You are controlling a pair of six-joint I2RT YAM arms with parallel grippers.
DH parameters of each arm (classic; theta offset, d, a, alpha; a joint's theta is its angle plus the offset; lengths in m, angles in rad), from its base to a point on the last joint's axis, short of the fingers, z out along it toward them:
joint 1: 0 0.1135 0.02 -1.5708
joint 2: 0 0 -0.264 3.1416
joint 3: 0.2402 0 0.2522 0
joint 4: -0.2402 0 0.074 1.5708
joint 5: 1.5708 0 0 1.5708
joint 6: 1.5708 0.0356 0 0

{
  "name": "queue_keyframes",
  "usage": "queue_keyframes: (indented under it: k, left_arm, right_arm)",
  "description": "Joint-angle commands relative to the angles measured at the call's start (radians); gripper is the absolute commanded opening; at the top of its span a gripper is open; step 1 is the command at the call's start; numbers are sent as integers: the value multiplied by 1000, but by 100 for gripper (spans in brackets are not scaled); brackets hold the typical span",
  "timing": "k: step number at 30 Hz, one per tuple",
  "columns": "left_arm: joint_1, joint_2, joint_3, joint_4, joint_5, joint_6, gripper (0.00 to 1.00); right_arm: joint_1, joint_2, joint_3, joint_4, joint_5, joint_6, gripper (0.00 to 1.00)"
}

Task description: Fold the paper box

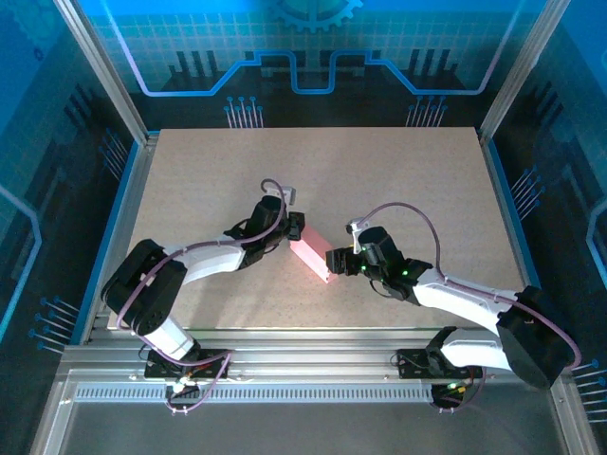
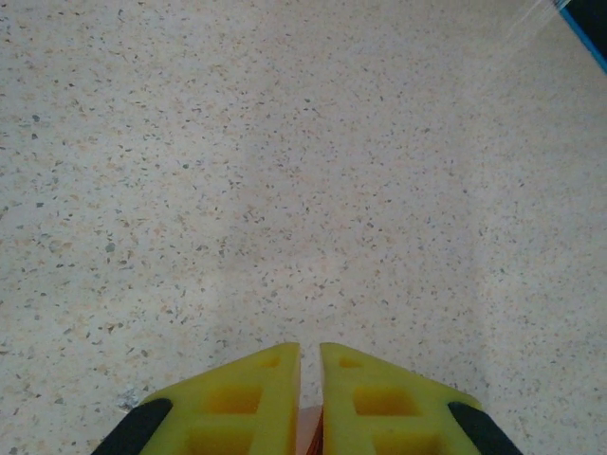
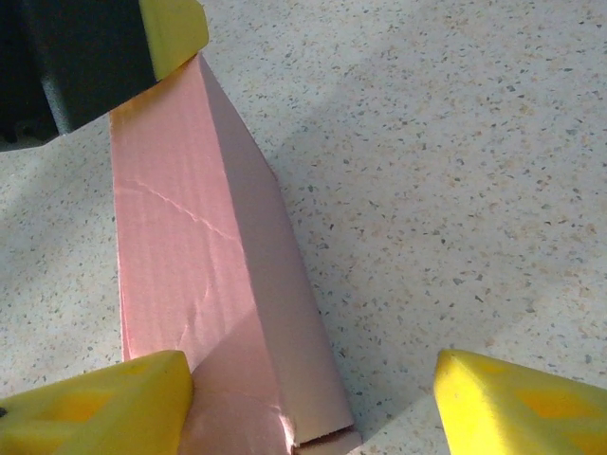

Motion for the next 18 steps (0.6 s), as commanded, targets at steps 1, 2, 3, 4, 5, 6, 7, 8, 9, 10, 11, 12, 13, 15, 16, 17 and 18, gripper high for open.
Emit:
queue_keyframes:
  k: [1, 2, 3, 4, 5, 6, 7, 8, 9, 10, 11, 12, 13, 15, 16, 17, 18]
  left_arm:
    - [-12, 85, -112, -216, 83, -43, 13]
    - [-12, 88, -119, -212, 82, -47, 13]
    - [-10, 95, -130, -203, 84, -55, 13]
    - [-9, 104, -141, -190, 87, -64, 13]
    - [-9, 115, -148, -178, 90, -69, 13]
    - [-9, 130, -157, -163, 92, -77, 12]
    - [-10, 144, -160, -155, 92, -83, 12]
    - [-9, 153, -162, -151, 93, -83, 12]
    - [-11, 159, -163, -149, 91, -83, 12]
    - [-10, 160, -161, -153, 85, -81, 12]
    - [-11, 154, -159, -159, 78, -78, 12]
    - [-10, 143, -157, -166, 72, -70, 10]
    - [-11, 132, -154, -177, 64, -62, 10]
    - [-13, 112, -148, -199, 47, -48, 10]
    - [-13, 108, -145, -211, 38, -41, 10]
    - [-15, 105, -142, -217, 34, -36, 10]
    - [-16, 107, -141, -223, 32, -33, 10]
  right_arm:
    - [-13, 49, -56, -172, 51, -41, 69]
    - [-13, 49, -53, -178, 56, -46, 69]
    - [-13, 46, -50, -189, 62, -52, 69]
    - [-11, 42, -45, -199, 69, -58, 69]
    - [-9, 38, -41, -206, 72, -64, 69]
    - [-7, 32, -34, -215, 76, -69, 69]
    - [-5, 26, -25, -224, 77, -73, 69]
    - [-2, 19, -18, -231, 75, -79, 69]
    - [-1, 11, -8, -237, 71, -85, 70]
    - [-1, 3, 5, -241, 61, -90, 71]
    - [-1, -4, 16, -245, 49, -94, 72]
    - [-1, -9, 32, -248, 38, -98, 74]
    - [-1, -14, 48, -252, 28, -98, 75]
    - [-1, -19, 83, -258, 16, -95, 78]
    - [-2, -22, 101, -259, 10, -94, 80]
    - [-1, -24, 115, -260, 7, -94, 81]
    - [-1, -23, 135, -259, 2, -97, 81]
